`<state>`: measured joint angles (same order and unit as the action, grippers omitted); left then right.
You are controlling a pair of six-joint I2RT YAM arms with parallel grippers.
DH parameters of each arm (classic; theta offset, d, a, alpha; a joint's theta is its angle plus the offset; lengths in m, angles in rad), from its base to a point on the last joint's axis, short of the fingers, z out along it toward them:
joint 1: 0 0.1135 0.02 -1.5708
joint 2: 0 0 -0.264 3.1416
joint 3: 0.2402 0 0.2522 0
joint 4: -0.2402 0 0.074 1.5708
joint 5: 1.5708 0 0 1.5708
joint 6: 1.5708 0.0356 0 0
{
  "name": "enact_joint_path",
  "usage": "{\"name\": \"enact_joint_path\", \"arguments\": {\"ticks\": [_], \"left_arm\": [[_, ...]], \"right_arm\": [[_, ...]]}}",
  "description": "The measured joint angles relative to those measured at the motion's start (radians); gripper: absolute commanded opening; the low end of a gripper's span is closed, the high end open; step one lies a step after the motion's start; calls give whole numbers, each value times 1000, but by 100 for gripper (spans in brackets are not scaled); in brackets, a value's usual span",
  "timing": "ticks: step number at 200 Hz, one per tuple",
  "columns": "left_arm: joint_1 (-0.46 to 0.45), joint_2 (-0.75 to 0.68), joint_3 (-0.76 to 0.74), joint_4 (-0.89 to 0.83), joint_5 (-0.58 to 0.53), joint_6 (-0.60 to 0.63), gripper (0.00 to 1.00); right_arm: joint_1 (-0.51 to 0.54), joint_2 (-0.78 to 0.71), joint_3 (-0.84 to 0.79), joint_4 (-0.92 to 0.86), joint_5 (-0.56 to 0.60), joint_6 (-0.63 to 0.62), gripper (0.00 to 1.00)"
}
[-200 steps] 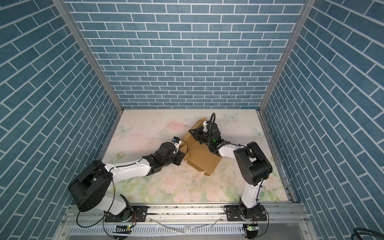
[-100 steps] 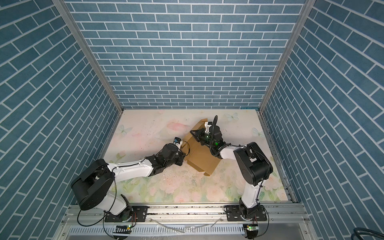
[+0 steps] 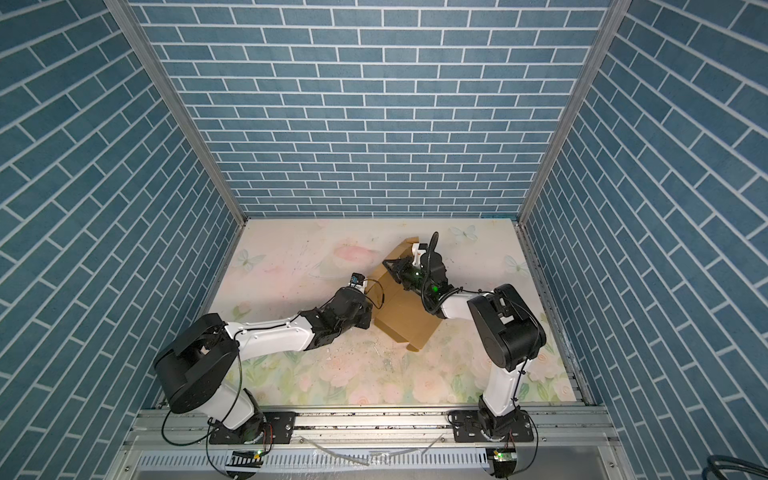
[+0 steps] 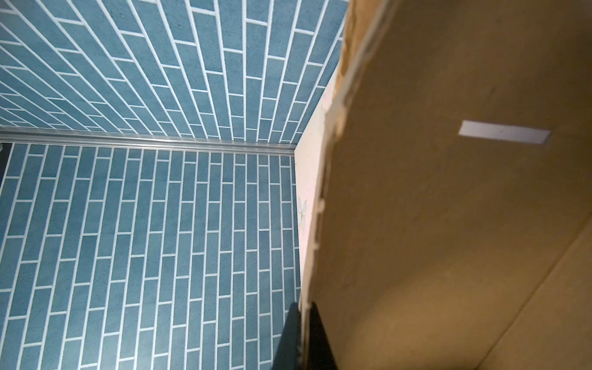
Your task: Fold the paper box
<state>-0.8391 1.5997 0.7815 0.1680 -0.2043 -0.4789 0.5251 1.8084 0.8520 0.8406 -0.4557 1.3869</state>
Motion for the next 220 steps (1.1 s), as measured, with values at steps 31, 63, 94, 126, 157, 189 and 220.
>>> {"name": "enact_joint_path", "arguments": {"ticks": [31,63,94,126,157,189,220], "left_arm": [[-8,9,6,-1,-17,-43,33],[-14,23,16,2,-32,-85,35],[-19,37,21,3,-44,-123,38],[-27,61,23,10,-66,-160,38],[-38,82,34,9,-93,-196,40],[-54,101,45,6,-139,-226,41],[-67,114,58,-7,-187,-253,38]], "right_arm": [[0,0,-8,11,7,0,0],[0,0,-10,17,9,0,0],[0,0,-21,36,14,0,0],[0,0,-38,66,18,1,0],[0,0,-45,78,19,1,0],[0,0,-47,80,19,1,0],[0,0,-47,80,21,1,0]]}}
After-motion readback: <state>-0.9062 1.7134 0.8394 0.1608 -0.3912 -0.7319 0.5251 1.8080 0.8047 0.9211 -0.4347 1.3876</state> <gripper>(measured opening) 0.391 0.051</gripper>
